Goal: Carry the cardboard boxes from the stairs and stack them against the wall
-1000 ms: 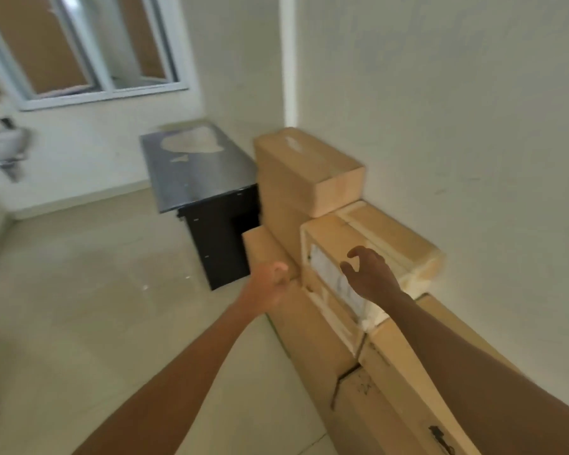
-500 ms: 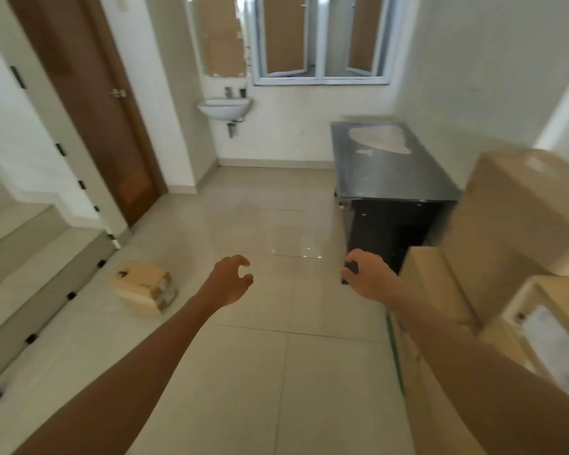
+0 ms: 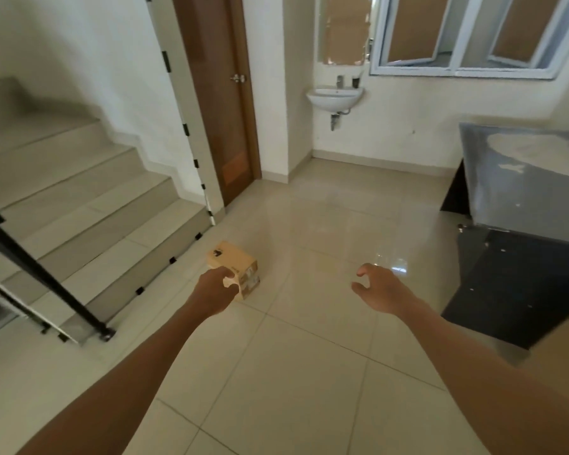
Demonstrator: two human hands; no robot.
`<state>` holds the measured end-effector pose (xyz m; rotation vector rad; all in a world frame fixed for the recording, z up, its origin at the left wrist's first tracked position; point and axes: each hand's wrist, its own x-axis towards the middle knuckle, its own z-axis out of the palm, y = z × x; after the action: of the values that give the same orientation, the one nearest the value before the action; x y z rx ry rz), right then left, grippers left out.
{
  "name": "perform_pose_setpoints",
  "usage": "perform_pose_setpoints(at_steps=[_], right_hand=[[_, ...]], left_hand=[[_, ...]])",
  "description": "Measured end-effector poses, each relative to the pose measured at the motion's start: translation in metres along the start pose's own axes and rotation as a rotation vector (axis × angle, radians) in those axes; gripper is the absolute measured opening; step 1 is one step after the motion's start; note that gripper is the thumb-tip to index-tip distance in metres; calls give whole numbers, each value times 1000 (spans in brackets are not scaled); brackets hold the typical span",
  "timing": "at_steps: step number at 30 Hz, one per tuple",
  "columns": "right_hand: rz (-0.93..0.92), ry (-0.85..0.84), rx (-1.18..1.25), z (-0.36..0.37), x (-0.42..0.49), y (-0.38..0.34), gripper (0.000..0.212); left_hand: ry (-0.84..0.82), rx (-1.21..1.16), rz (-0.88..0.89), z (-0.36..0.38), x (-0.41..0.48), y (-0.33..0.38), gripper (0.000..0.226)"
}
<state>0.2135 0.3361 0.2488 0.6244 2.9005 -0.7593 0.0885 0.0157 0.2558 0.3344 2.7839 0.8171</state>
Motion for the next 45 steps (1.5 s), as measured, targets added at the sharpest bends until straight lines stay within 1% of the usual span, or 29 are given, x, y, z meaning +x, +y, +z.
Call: perform_pose_setpoints(at_steps=[6,9,14,16,19,23,28,30,33,38,45], right_hand=[[-55,-87,-47,18,86,-32,43],[-122,-139,-75,20,135,-60,44],[-286,-195,-126,11,216,-123,47],[-349,-193,-110,8,245,-150,47],[-440,-242,-80,8,278,-186,53],[-521,-286,-43,19,325,-238,59],[-608,-305,-47,38,379,-306,56],[-623,-314,-58,49,400,-328,54],[-624,-339,-137,61,430,-354,53],[-594,-370,-124,75,479,-388,51],[-553,-422,-150,97,558,-412,50]], left_hand=[[41,-9,-114,-12,46,-35,37],[78,-33,-166,-19,73,-45,37],[176,-49,-290,-45,114,-55,38],[210,-44,-318,-56,129,-58,38],[249,-55,-361,-70,147,-64,39],[301,-70,-415,-86,171,-79,38],[319,-61,-465,-114,217,-117,41],[329,-75,-475,-130,243,-136,42],[304,-71,-473,-153,282,-157,43],[304,-45,-431,-187,341,-178,42],[277,-56,-449,-199,420,-203,40]])
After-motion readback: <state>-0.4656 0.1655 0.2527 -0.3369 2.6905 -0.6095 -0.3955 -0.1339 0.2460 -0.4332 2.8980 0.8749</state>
